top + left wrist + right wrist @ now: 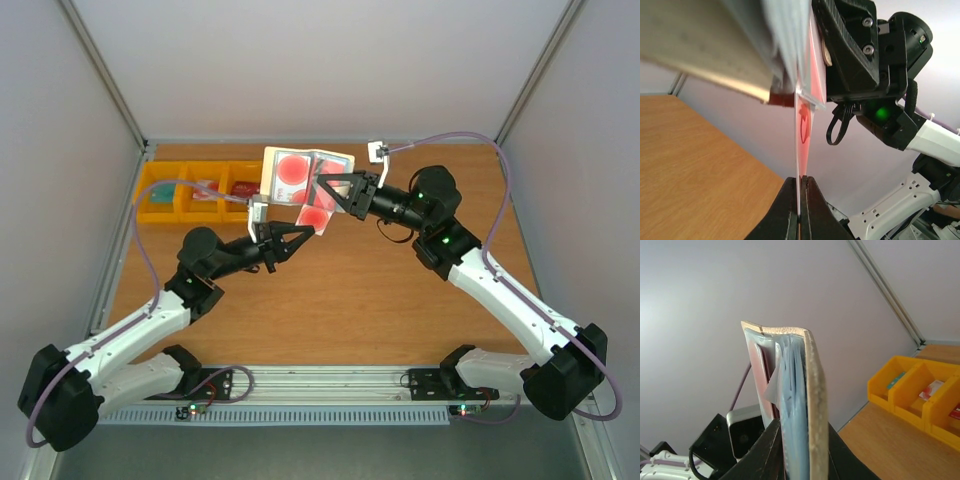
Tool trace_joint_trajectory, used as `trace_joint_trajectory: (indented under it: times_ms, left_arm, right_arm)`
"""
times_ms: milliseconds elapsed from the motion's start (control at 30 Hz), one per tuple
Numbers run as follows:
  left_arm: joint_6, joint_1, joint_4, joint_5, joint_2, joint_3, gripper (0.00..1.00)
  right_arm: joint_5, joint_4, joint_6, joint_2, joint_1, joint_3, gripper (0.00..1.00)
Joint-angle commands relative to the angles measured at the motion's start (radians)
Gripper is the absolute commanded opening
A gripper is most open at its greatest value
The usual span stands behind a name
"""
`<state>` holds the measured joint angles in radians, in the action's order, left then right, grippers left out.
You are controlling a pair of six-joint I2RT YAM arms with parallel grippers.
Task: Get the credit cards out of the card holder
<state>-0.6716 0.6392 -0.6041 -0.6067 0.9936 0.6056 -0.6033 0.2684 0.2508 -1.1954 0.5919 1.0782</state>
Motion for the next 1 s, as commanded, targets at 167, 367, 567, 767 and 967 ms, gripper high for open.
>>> trace_joint_trajectory:
  times_ms: [167, 367, 567, 767, 967]
  left_arm:
    - [0.065, 0.005, -0.001, -0.064, -0.015, -0.055, 0.00]
    - [0.074, -0.001, 0.026, -0.082, -0.031, -0.095, 0.00]
    - [0.060, -0.025, 0.069, -0.061, -0.042, -0.113, 0.00]
    - [-0.084, -0.284, 0.388, -0.072, -0.044, -0.041, 0.00]
    - [-0.033, -0.559, 0.856, -0.073, 0.060, 0.180, 0.00]
  right_arm:
    - [0.048, 0.056, -0.005, 0.039, -0.026, 0.035, 0.16]
    - [0.127, 0.012, -0.027, 0.082, -0.063, 0.022, 0.08]
    - [0.213, -0.040, -0.049, 0.120, -0.108, 0.015, 0.04]
    - [0.243, -0.214, -0.149, 0.167, -0.135, 0.041, 0.04]
    - [0.233, -0.295, -0.202, 0.194, -0.145, 0.023, 0.04]
